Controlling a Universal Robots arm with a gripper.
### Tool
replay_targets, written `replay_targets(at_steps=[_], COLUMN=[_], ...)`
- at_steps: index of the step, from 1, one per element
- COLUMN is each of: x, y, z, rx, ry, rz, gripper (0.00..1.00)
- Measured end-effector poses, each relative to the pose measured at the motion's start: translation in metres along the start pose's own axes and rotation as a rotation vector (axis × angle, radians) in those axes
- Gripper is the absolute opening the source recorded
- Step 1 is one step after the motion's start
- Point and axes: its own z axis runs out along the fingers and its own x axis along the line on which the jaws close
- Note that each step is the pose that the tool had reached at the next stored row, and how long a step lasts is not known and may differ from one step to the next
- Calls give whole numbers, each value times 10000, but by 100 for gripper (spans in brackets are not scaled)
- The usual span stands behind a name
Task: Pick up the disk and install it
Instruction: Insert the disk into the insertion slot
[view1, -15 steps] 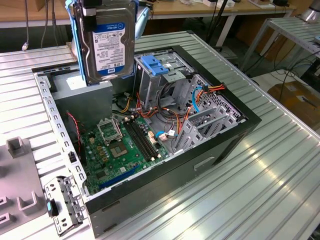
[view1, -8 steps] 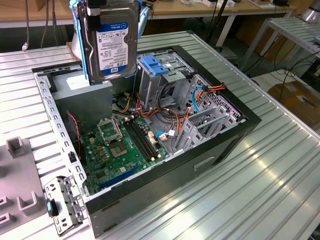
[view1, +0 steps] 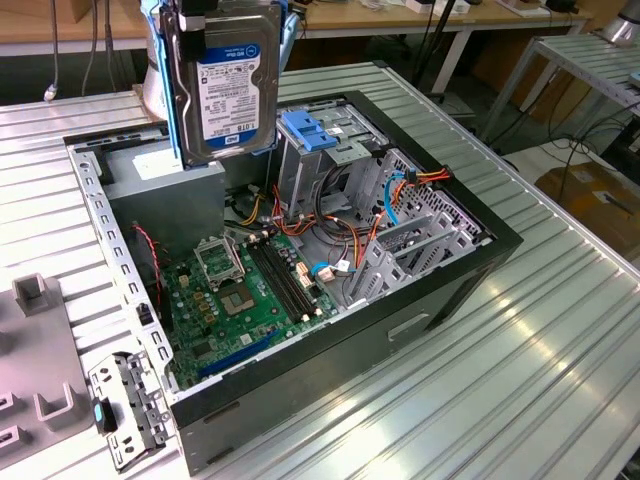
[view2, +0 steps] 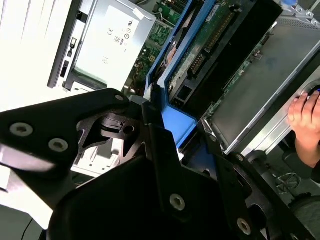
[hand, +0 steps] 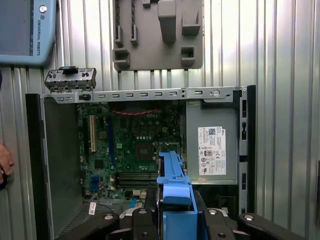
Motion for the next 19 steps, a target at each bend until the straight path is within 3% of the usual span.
replay_targets(at_steps=[11,19], x=[1,95], y=[-59,-66], z=[2,9], rx=[-1,2], ry=[1,1], rz=[-2,-8], gripper=[37,37])
